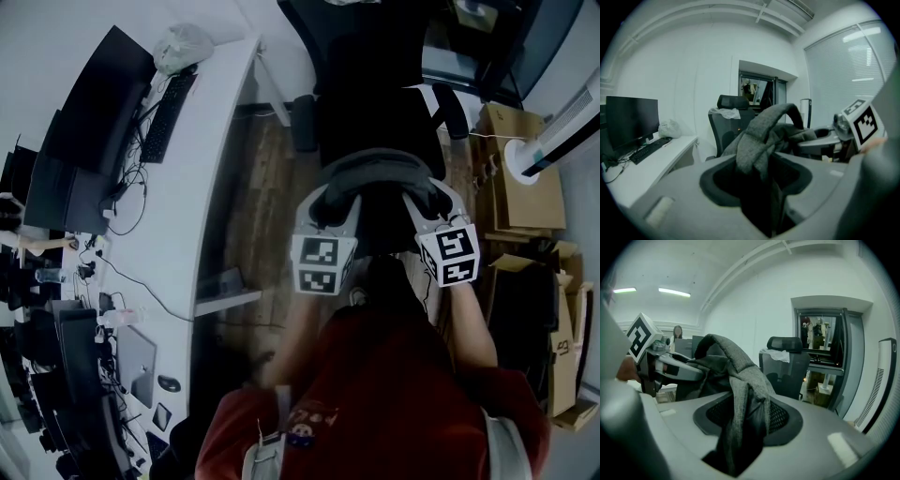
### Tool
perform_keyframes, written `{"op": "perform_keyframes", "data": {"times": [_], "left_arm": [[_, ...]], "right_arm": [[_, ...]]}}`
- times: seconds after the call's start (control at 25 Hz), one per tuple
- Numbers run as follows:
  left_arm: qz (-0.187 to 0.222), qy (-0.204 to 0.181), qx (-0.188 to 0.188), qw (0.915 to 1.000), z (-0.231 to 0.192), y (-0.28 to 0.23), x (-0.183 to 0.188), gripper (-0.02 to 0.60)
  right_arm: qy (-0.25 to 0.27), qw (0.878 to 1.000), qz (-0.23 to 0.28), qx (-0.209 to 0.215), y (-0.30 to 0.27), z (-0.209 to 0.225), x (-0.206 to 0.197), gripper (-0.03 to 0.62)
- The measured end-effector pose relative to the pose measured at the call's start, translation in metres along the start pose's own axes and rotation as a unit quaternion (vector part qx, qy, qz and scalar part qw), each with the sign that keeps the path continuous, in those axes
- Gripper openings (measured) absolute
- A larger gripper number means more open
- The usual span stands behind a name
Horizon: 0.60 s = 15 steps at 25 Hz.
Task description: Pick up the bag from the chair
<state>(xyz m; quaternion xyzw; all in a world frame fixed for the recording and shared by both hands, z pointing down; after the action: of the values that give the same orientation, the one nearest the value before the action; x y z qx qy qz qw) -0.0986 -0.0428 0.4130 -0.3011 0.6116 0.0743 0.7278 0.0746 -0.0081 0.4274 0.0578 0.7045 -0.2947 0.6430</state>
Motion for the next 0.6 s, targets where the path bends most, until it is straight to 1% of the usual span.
{"op": "perform_keyframes", "data": {"times": [0.36, 0.6], "left_arm": [[0.005, -0.005, -0.001, 1.0000, -0.008, 0.024, -0.003, 0.196], [0.014, -0.007, -0.003, 0.9999, -0.007, 0.030, -0.003, 0.196]], "right_arm": [[0.001, 1.000, 0.006, -0.001, 0.007, -0.024, 0.003, 0.173], [0.004, 1.000, 0.008, -0.004, 0.012, -0.029, 0.003, 0.173]]}}
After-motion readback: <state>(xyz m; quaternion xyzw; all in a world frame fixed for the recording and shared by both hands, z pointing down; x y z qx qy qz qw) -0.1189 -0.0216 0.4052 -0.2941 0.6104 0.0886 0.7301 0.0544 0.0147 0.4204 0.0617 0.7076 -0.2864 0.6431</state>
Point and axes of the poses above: the fingertips, and each gripper's own axes: y backward along the fingers, z to its right, x out of its top, the point moved 6 cm from there along y, backward along the fingers, and after that the axes turned 11 degrees about x, right-handed, at the moved point
